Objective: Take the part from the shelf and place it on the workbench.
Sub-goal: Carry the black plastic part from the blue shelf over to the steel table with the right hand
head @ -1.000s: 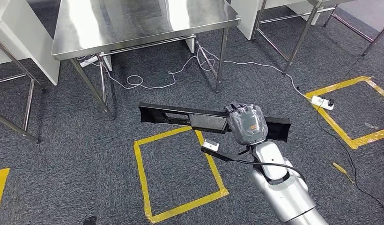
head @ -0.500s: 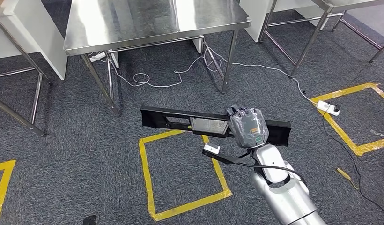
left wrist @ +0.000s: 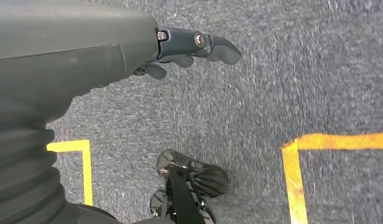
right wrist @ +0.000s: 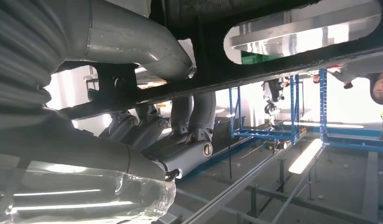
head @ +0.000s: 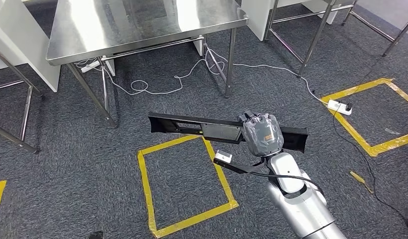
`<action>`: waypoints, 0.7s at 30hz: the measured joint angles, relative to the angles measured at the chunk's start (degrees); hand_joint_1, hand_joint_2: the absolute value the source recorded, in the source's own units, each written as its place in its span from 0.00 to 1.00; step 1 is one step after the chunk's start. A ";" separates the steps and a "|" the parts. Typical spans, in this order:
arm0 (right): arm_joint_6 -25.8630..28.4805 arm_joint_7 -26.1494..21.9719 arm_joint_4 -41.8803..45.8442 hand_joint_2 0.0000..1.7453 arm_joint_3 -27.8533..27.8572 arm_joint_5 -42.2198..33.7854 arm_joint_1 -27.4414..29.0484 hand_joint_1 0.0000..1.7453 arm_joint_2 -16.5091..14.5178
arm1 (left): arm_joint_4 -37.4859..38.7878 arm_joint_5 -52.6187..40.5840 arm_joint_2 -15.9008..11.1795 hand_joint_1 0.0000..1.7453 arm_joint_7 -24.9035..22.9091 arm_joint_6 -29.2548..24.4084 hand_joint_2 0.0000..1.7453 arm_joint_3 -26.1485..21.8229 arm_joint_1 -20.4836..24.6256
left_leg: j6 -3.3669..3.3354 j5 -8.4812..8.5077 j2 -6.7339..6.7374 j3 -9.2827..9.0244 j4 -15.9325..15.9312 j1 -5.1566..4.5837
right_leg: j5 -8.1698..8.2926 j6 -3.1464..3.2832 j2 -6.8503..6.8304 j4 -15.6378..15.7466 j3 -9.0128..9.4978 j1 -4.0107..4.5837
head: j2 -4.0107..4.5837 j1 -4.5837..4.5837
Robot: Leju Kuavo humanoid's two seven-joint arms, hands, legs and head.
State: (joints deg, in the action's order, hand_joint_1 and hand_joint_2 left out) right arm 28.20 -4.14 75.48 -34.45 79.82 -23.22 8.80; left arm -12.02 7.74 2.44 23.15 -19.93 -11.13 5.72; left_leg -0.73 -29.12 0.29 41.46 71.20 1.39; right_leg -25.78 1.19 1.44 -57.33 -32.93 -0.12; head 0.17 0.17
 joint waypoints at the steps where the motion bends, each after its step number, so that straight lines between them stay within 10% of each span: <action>1: 0.00 0.00 0.01 1.00 0.00 0.00 -0.03 1.00 -0.04 | 0.00 0.00 -0.09 0.00 0.00 0.03 1.00 -0.01 -0.02 | -1.11 2.46 -0.26 -1.63 -4.02 -0.51 | -0.17 0.23 0.20 0.06 0.32 0.17 | 0.00 -0.02; 4: -0.01 0.03 0.00 1.00 -0.02 0.01 -0.20 1.00 -0.15 | 0.01 -0.01 -0.50 0.00 0.00 0.07 1.00 -0.09 0.02 | -3.77 5.51 -0.62 -5.18 -11.74 -1.87 | -0.51 0.28 0.56 0.31 0.64 0.20 | 0.00 -0.52; 9: -0.01 0.10 0.15 1.00 0.10 0.05 -0.31 1.00 -0.10 | -0.02 -0.03 -0.53 0.00 0.01 0.07 1.00 -0.16 0.12 | -4.42 6.30 -0.28 -8.08 -16.03 -1.75 | -1.53 -0.42 -0.11 -1.30 -0.23 0.24 | 0.00 -0.39; 14: -0.04 0.12 0.06 1.00 0.09 0.01 -0.33 1.00 0.15 | -0.01 -0.08 -0.02 0.00 -0.05 0.15 1.00 -0.15 0.13 | -3.29 5.56 -0.18 -9.22 -16.64 -1.04 | -4.52 -2.07 -0.76 -14.42 -9.09 -1.35 | 0.00 -0.56; 18: -0.05 0.12 -0.07 1.00 0.07 0.04 -0.40 1.00 0.17 | 0.00 -0.11 -0.03 0.00 -0.09 0.13 1.00 -0.19 0.09 | -0.81 3.54 -0.20 -9.83 -15.03 -0.37 | 1.84 -4.90 -1.99 -1.79 -3.82 -2.73 | 0.00 -0.81; 21: -0.07 0.14 -0.20 1.00 0.05 0.08 -0.34 1.00 0.07 | 0.00 -0.10 -0.17 0.00 -0.07 0.14 1.00 -0.24 0.08 | 0.29 2.50 0.01 -9.76 -14.29 -0.39 | 1.82 -3.34 -1.72 -0.22 -2.84 -2.43 | 0.00 -0.64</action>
State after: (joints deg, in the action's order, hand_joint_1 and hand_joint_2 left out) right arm 28.13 -4.01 75.29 -34.40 79.90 -23.56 8.87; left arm -12.02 7.63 2.27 23.08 -19.79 -11.37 5.80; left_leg -0.45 -26.61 0.29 31.71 56.92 1.00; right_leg -23.96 -2.15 -0.29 -57.56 -35.77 -2.56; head 0.17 -0.47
